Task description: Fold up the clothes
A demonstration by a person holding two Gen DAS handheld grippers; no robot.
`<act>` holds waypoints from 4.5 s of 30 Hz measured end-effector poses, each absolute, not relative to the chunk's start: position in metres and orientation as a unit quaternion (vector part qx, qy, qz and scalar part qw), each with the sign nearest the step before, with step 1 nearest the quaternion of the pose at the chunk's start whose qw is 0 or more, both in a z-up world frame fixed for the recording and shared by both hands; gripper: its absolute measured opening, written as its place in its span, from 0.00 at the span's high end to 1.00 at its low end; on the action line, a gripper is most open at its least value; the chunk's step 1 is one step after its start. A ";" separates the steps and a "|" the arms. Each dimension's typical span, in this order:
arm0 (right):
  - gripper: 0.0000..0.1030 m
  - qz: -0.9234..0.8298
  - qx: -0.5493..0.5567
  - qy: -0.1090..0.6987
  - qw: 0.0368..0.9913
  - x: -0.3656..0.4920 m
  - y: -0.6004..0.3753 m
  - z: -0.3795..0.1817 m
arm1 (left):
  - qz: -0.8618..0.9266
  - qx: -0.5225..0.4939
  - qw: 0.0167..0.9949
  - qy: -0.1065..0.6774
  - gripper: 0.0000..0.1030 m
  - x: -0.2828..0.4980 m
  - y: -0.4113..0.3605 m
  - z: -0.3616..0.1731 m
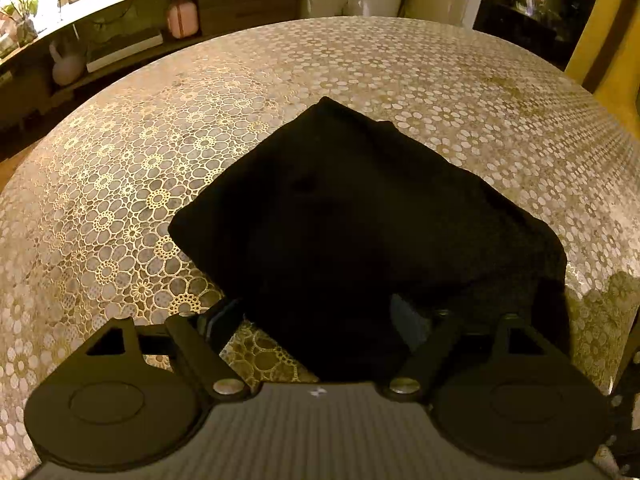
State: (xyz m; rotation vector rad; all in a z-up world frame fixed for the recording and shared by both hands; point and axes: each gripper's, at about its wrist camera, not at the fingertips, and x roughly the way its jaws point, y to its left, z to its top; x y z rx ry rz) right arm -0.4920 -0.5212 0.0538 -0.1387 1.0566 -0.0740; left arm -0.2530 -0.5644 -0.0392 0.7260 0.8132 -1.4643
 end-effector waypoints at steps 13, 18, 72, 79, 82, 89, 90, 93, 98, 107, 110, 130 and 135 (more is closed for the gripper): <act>0.00 -0.170 0.091 0.423 0.885 -0.488 -0.643 0.102 | -0.521 0.255 0.673 0.459 0.21 -0.242 -0.534 -0.027; 0.00 -0.194 0.154 0.445 0.861 -0.457 -0.684 0.082 | -0.488 0.216 0.683 0.499 0.21 -0.260 -0.533 -0.030; 0.00 -0.326 0.249 0.349 0.843 -0.543 -0.552 0.107 | -0.524 0.230 0.715 0.402 0.21 -0.332 -0.408 0.017; 0.00 -0.315 0.252 0.372 0.836 -0.517 -0.597 0.076 | -0.521 0.247 0.711 0.402 0.21 -0.319 -0.452 -0.006; 0.00 -0.308 0.255 0.384 0.832 -0.505 -0.615 0.065 | -0.518 0.244 0.709 0.411 0.21 -0.313 -0.471 -0.018; 0.00 -0.285 0.249 0.398 0.836 -0.480 -0.636 0.049 | -0.520 0.232 0.704 0.425 0.21 -0.308 -0.499 -0.034; 0.00 -0.283 0.249 0.398 0.837 -0.478 -0.638 0.048 | -0.520 0.231 0.704 0.425 0.21 -0.308 -0.502 -0.035; 0.00 -0.280 0.253 0.393 0.838 -0.475 -0.643 0.047 | -0.517 0.227 0.700 0.438 0.22 -0.308 -0.507 -0.040; 0.00 -0.269 0.239 0.392 0.847 -0.471 -0.641 0.048 | -0.524 0.213 0.697 0.440 0.54 -0.311 -0.508 -0.043; 0.00 -0.266 0.209 0.382 0.860 -0.464 -0.634 0.052 | -0.530 0.186 0.703 0.436 0.83 -0.297 -0.519 -0.042; 0.00 -0.262 0.202 0.380 0.864 -0.450 -0.645 0.058 | -0.527 0.182 0.707 0.434 0.86 -0.286 -0.537 -0.038; 0.00 -0.257 0.154 0.415 0.859 -0.295 -0.800 0.058 | -0.513 0.202 0.731 0.402 0.87 -0.174 -0.697 -0.039; 0.00 -0.256 0.174 0.417 0.854 -0.289 -0.816 0.050 | -0.517 0.195 0.728 0.405 0.86 -0.172 -0.694 -0.037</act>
